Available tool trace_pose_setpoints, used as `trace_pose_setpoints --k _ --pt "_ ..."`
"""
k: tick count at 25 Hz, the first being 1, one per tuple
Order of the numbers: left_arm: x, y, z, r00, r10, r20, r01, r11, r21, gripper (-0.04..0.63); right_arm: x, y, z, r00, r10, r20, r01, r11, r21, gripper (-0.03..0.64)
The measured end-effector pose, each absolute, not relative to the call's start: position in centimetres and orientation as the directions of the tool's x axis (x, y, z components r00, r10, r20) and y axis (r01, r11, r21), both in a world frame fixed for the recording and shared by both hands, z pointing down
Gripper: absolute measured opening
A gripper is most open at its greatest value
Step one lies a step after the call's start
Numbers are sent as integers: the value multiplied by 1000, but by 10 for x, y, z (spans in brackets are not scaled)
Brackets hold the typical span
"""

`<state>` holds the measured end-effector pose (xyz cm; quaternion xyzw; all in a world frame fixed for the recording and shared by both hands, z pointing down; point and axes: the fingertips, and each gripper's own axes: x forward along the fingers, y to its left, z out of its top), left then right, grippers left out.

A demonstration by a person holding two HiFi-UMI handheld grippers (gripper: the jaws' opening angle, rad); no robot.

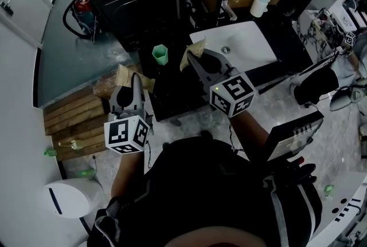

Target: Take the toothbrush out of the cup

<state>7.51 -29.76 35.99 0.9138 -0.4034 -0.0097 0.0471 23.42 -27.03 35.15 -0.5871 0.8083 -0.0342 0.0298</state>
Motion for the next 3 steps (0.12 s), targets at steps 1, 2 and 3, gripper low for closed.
trace_pose_setpoints --k 1,2,3 --pt "75 -298 360 674 -739 20 -737 -669 94 31 234 -270 352 -310 -951 -7 -947 310 -90 44" --pt "75 -297 360 673 -739 20 -737 -669 95 31 233 -270 352 -312 -950 -6 -946 311 -90 44" --pt "75 -297 360 673 -739 19 -737 -669 95 31 233 -270 353 -313 -950 -5 -946 312 -90 44"
